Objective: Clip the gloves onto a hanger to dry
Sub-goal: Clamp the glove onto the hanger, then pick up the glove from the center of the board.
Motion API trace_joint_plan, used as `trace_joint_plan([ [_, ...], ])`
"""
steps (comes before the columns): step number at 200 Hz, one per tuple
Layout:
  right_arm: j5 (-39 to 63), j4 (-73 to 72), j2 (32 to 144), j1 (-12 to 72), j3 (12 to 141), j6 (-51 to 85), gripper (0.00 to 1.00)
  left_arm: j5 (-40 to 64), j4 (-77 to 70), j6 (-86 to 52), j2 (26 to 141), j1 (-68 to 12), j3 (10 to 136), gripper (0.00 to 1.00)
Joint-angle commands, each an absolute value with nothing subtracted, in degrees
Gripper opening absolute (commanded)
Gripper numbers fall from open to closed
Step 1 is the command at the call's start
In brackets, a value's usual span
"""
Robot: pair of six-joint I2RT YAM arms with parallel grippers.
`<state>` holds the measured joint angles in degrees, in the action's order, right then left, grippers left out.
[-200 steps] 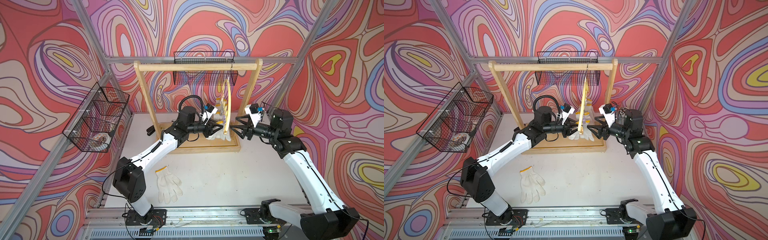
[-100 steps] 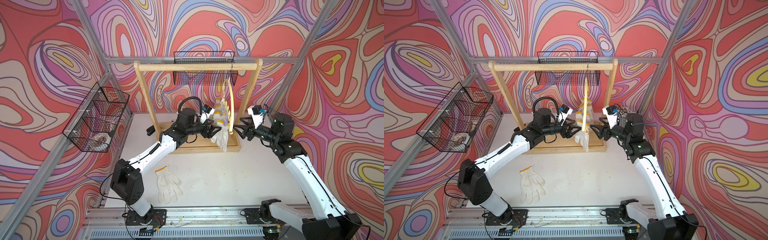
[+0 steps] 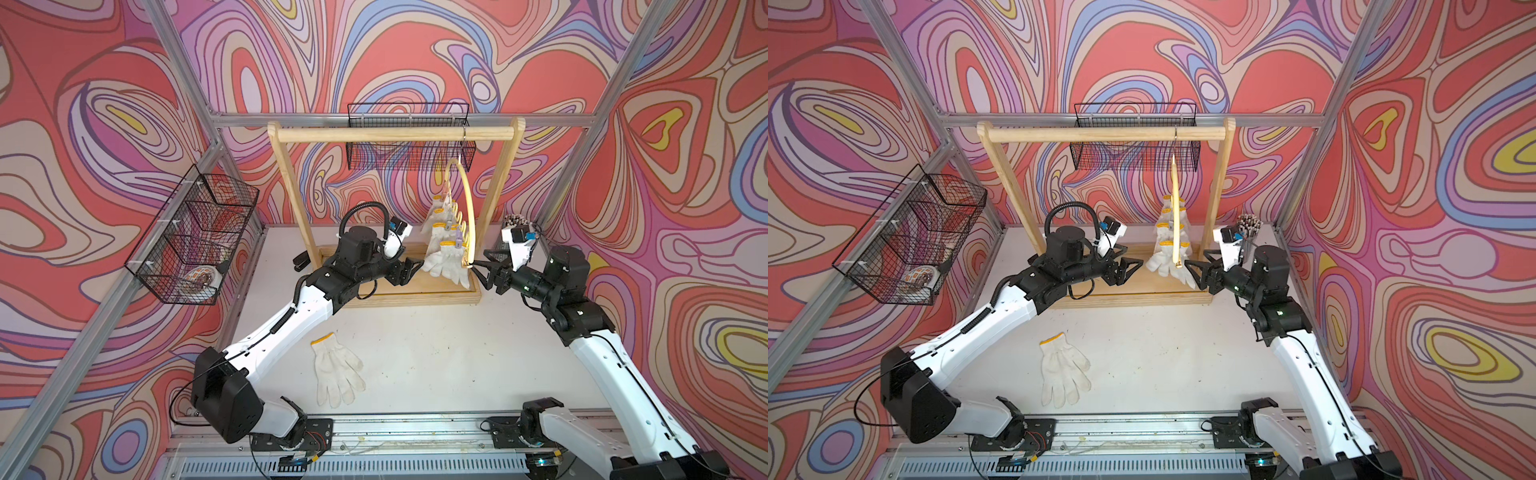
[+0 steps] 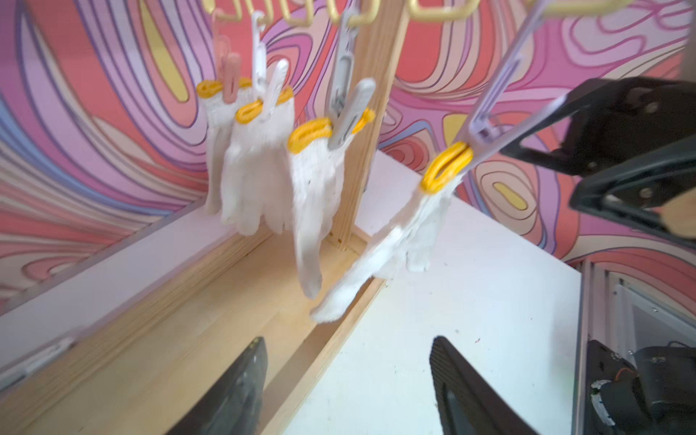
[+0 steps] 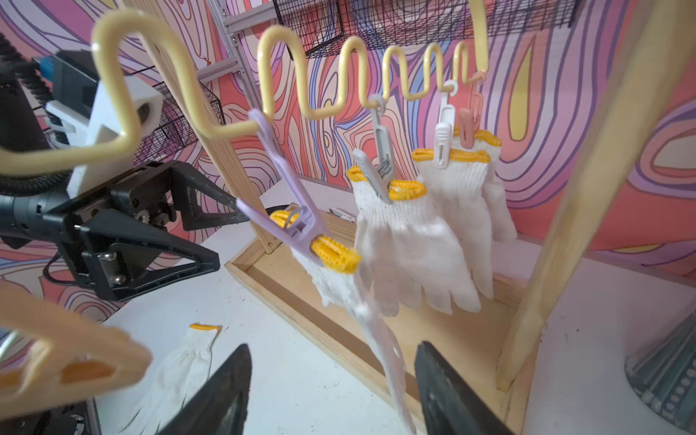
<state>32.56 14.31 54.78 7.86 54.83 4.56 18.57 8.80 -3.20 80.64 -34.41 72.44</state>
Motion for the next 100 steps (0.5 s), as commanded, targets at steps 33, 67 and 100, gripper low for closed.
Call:
trace_joint_plan([
  [33, 29.9, 8.8, 46.0, 9.8, 41.2, 21.1, 0.63, 11.0, 16.4, -6.0, 74.0, -29.9, 63.0, 0.72],
  [67, 22.6, 13.3, 40.8, 18.6, 36.6, 22.5, 0.62, 9.2, 19.3, -7.6, 72.5, -27.0, 61.4, 0.72],
  [100, 19.8, 16.5, 41.0, 23.0, 34.7, 22.0, 0.62, 3.9, 22.8, -11.1, 70.7, -25.5, 59.6, 0.71],
])
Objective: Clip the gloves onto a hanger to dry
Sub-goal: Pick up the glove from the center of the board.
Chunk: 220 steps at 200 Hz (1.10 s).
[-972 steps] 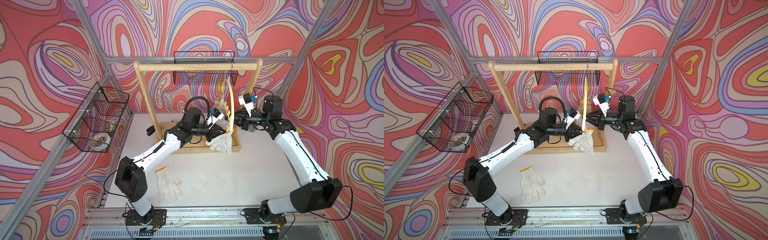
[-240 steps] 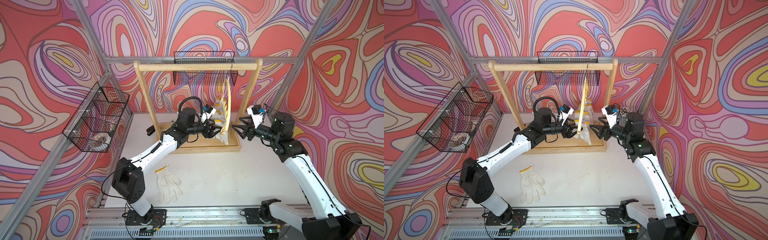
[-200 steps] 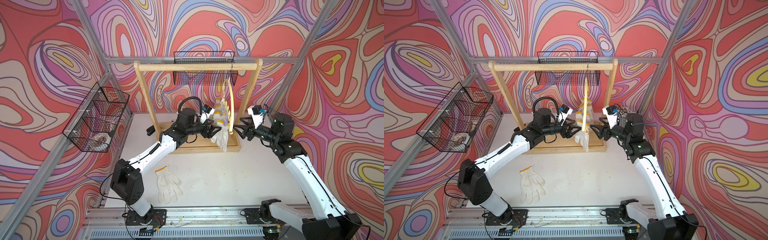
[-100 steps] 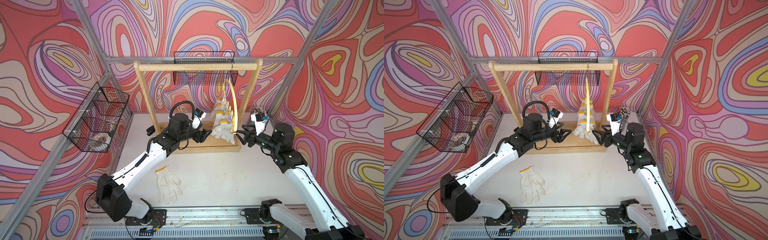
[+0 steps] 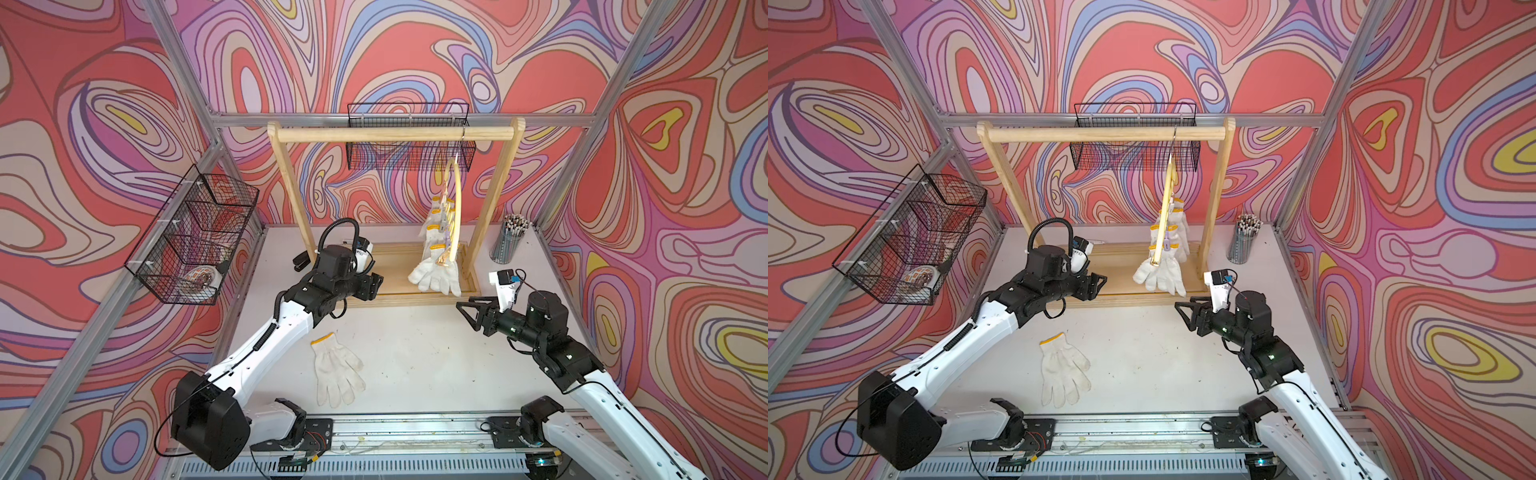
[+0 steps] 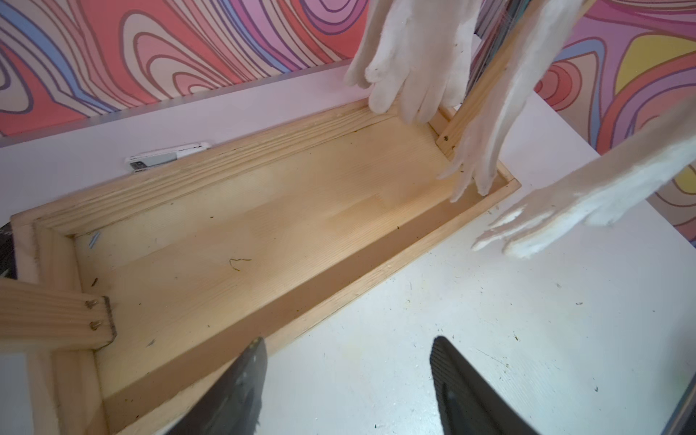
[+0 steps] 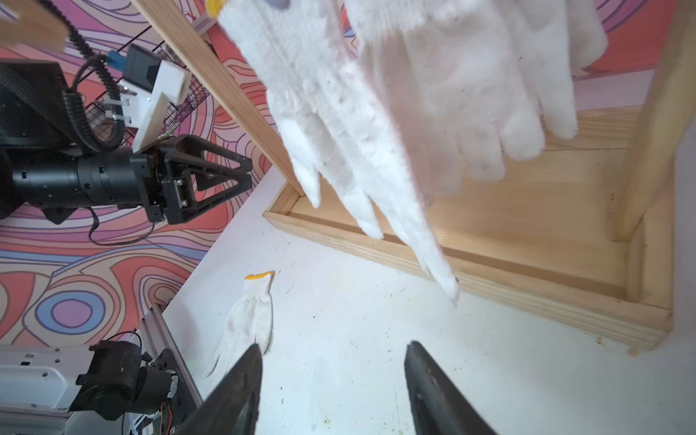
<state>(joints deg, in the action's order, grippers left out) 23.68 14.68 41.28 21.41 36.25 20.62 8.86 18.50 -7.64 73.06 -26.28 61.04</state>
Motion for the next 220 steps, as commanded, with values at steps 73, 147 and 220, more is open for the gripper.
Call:
trace_joint_plan([
  [73, 18.7, 14.5, 52.1, 25.1, 33.2, 20.5, 0.62, -7.8, 35.0, -21.8, 61.2, -25.2, 46.8, 0.71],
  [147, 10.8, 10.6, 57.8, 38.3, 32.3, 22.2, 0.62, -7.1, 38.1, -35.3, 55.8, -25.2, 35.8, 0.68],
  [220, 9.5, 7.1, 65.6, 45.0, 35.4, 21.8, 0.62, -1.3, 35.6, -36.2, 60.3, -25.3, 32.1, 0.41],
])
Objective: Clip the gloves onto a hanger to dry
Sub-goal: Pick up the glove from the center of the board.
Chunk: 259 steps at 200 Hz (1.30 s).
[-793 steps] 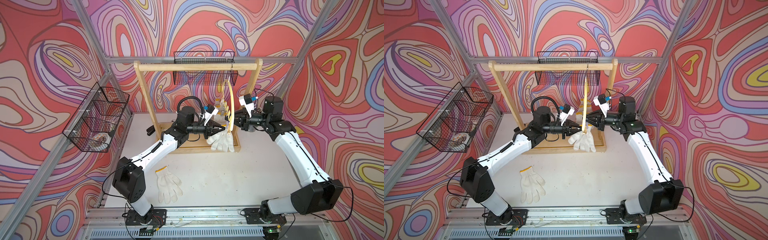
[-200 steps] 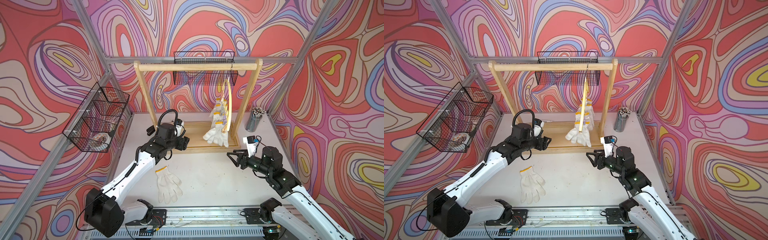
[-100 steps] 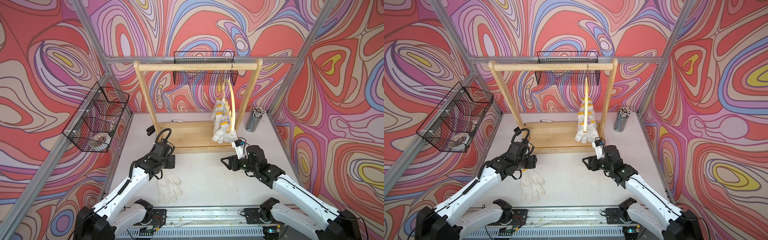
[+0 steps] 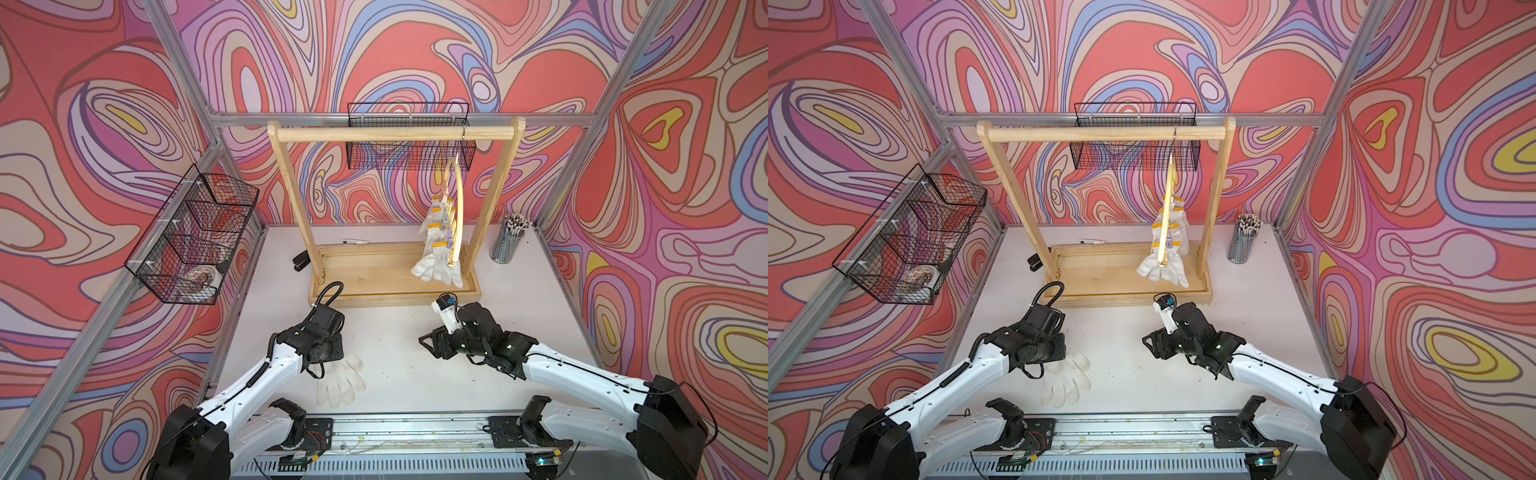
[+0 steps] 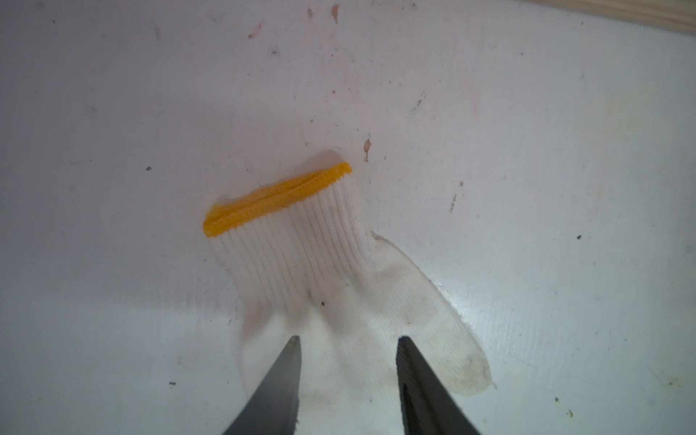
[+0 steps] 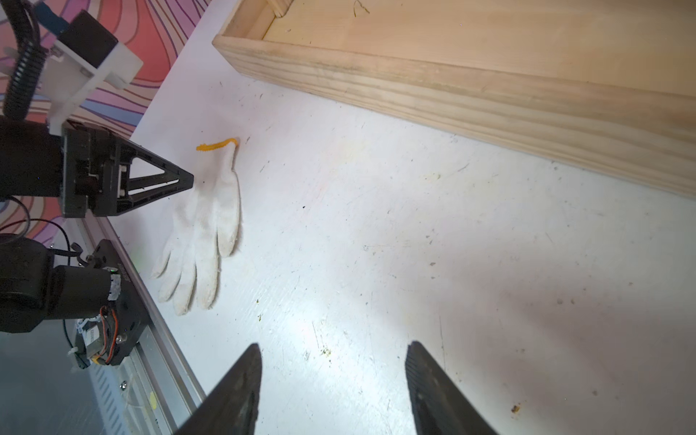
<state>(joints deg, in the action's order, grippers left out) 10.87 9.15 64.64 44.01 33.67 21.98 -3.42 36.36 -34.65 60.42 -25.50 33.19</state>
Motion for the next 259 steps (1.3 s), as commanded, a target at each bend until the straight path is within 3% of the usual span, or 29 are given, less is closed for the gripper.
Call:
trace_joint_plan([
  [1, 9.5, 7.1, 65.6, 45.1, 35.4, 21.8, 0.62, -1.2, 35.5, -36.2, 60.3, -25.2, 32.0, 0.41],
  [33, 9.5, 7.0, 66.2, 45.5, 35.9, 21.7, 0.62, 1.2, 33.1, -36.6, 64.4, -26.0, 30.4, 0.38],
  [70, 9.1, 7.9, 65.9, 45.6, 36.4, 21.1, 0.62, -6.2, 35.5, -38.4, 66.9, -29.7, 31.0, 0.42],
  [102, 9.1, 7.8, 66.7, 45.6, 37.0, 20.6, 0.62, -4.1, 31.9, -38.5, 68.9, -30.9, 30.5, 0.21],
  [170, 9.5, 10.4, 65.5, 45.5, 37.3, 20.9, 0.61, 4.6, 16.6, -34.9, 82.0, -40.5, 36.6, 0.0],
  [231, 4.9, 16.2, 63.7, 45.5, 36.6, 28.1, 0.51, 12.8, 0.3, -33.4, 83.4, -45.2, 37.9, 0.0],
  [259, 7.4, 14.1, 67.7, 45.6, 37.5, 30.9, 0.49, 14.2, -4.1, -31.1, 80.9, -45.6, 35.6, 0.0],
])
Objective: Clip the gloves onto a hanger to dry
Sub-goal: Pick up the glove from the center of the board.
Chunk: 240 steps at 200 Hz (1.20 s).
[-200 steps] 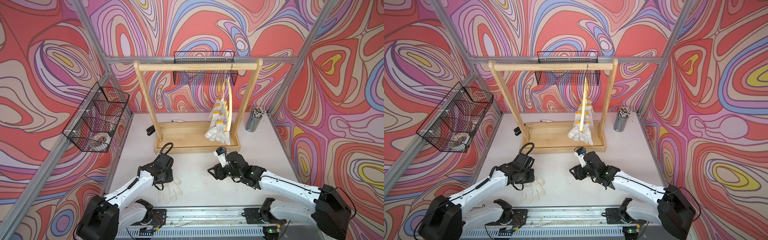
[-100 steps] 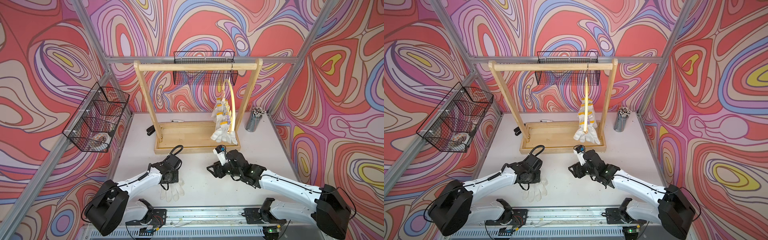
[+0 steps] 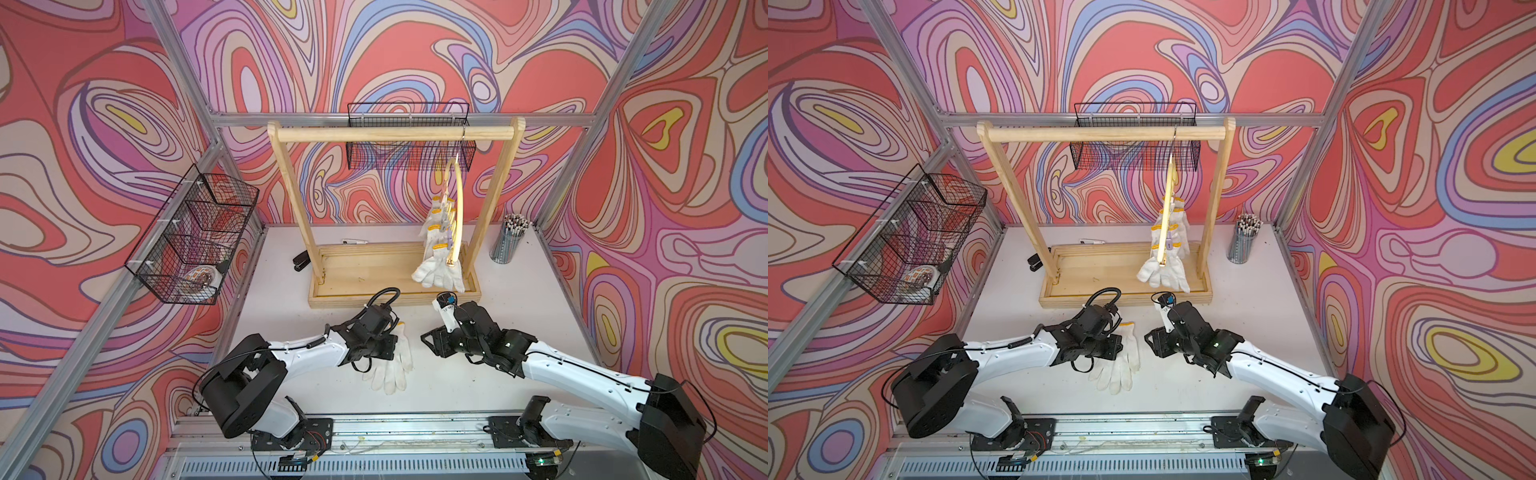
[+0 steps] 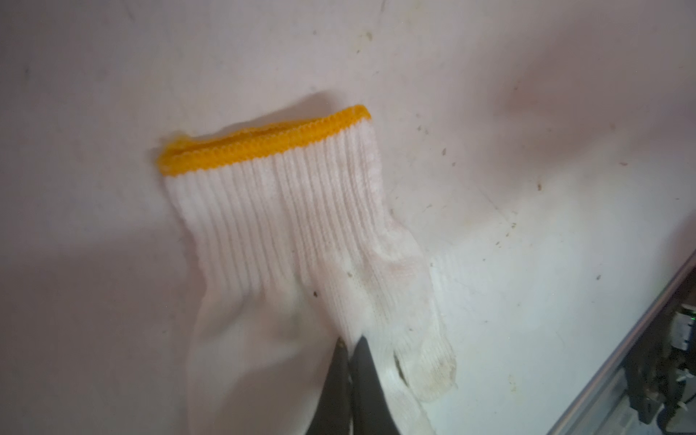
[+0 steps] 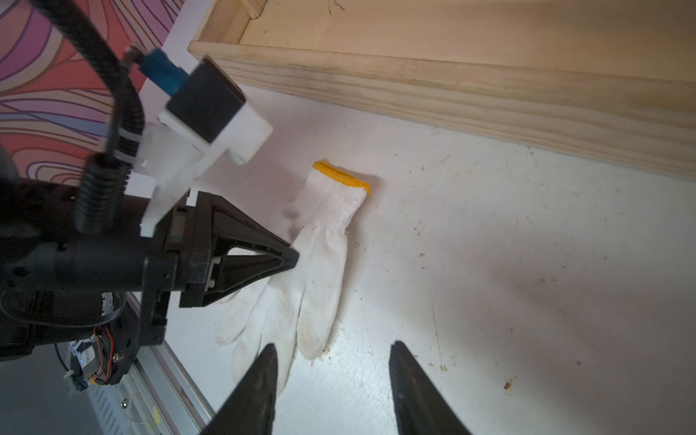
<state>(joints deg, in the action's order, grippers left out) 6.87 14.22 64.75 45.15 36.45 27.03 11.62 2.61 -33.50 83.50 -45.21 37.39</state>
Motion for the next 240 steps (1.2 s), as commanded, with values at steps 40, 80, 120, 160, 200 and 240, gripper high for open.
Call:
trace_joint_plan([
  [40, 11.4, 10.1, 70.7, 45.5, 39.2, 33.7, 0.61, 15.0, -7.1, -28.6, 78.1, -45.7, 34.7, 0.0],
  [80, 11.0, 7.3, 69.9, 45.5, 40.3, 35.7, 0.62, 17.0, -9.5, -27.0, 75.7, -45.9, 33.4, 0.0],
  [120, 7.1, 5.1, 70.0, 45.5, 41.0, 38.1, 0.54, 19.2, -13.1, -25.7, 73.3, -46.0, 30.6, 0.0],
  [160, 6.9, 5.2, 70.7, 45.5, 42.4, 38.4, 0.51, 18.5, -13.0, -24.1, 69.8, -46.0, 30.2, 0.0],
  [200, 7.9, 6.0, 71.7, 45.5, 43.3, 38.4, 0.48, 16.7, -14.2, -23.2, 68.6, -45.9, 30.2, 0.0],
  [240, 8.9, 5.2, 72.5, 45.5, 44.1, 37.6, 0.39, 16.6, -16.8, -23.7, 68.5, -46.0, 27.7, 0.0],
])
